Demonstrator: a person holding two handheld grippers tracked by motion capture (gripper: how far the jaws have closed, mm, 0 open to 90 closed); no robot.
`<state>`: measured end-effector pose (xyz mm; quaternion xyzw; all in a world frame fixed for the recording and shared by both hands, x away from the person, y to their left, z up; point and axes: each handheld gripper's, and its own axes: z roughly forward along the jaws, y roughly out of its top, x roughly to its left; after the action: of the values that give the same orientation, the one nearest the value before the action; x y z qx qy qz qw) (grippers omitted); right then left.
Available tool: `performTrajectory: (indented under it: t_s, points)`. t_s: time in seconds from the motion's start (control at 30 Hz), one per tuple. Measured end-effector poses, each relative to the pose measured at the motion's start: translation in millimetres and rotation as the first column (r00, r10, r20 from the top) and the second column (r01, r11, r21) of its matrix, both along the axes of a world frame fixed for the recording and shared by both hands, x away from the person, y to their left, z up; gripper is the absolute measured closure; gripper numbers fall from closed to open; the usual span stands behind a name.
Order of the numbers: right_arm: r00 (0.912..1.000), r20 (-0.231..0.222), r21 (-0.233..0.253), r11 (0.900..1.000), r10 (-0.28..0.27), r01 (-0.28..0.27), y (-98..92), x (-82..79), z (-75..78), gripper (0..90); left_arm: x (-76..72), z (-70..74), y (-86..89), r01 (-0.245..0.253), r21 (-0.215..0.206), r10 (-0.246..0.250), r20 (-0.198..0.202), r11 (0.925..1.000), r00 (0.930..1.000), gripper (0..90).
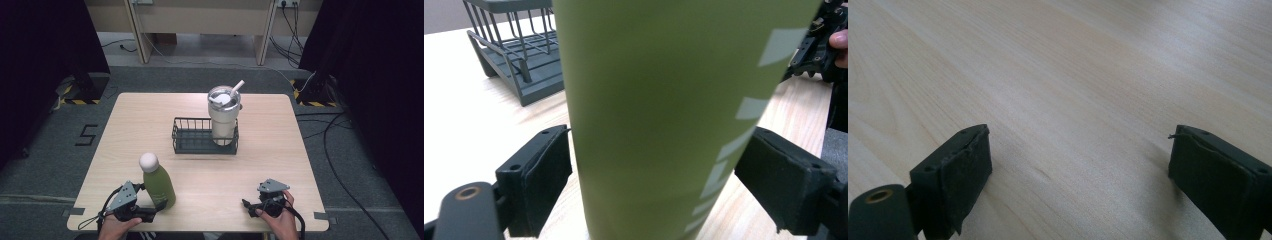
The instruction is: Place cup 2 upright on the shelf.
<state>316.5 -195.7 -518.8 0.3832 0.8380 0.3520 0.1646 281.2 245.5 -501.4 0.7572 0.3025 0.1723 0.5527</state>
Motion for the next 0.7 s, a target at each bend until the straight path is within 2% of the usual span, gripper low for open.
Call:
performTrajectory:
  t_s: [0.7]
  points:
    - [1.0000, -0.001, 0.000, 1.000, -0.001, 0.001, 0.2, 0.4, -0.1, 10.0, 9.3, -2.9, -11.8, -0.002, 0.009, 0.002, 0.021, 1.0000, 0.9998, 15.0]
